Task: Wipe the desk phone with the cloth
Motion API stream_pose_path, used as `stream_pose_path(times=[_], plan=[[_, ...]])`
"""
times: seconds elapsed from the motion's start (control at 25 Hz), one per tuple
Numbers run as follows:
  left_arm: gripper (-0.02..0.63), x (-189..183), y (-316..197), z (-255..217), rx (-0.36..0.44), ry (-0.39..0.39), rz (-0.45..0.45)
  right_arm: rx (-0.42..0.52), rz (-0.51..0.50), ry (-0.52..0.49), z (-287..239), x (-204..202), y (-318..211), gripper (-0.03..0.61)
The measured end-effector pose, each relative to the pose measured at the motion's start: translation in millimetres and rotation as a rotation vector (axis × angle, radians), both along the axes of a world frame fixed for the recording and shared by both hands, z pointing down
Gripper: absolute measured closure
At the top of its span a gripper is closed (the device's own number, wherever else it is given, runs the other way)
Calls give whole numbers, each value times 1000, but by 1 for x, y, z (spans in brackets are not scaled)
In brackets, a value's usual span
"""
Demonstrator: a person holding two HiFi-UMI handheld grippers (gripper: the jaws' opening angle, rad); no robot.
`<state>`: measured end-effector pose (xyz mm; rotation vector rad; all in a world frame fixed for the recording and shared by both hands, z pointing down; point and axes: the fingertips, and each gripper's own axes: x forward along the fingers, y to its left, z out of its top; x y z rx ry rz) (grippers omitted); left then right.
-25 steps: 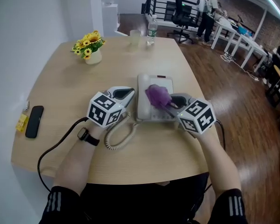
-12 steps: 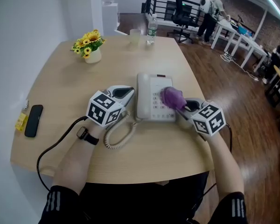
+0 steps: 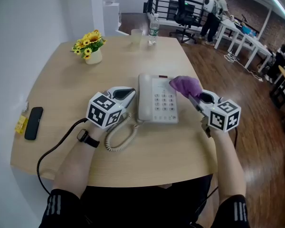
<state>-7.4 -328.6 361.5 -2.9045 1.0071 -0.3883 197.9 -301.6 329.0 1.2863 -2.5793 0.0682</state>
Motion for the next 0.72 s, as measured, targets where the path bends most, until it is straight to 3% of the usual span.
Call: stream_pose_path(times=[0.24, 0.44, 0.72], plan=[[620, -1, 0, 0, -4, 6, -1, 33, 45, -167, 1, 10, -26, 479], [620, 0, -1, 0, -8, 9, 2, 35, 77, -178, 24, 26, -32, 479], [620, -2, -1, 0, -19, 27, -3, 50, 43, -185, 28, 33, -29, 479]])
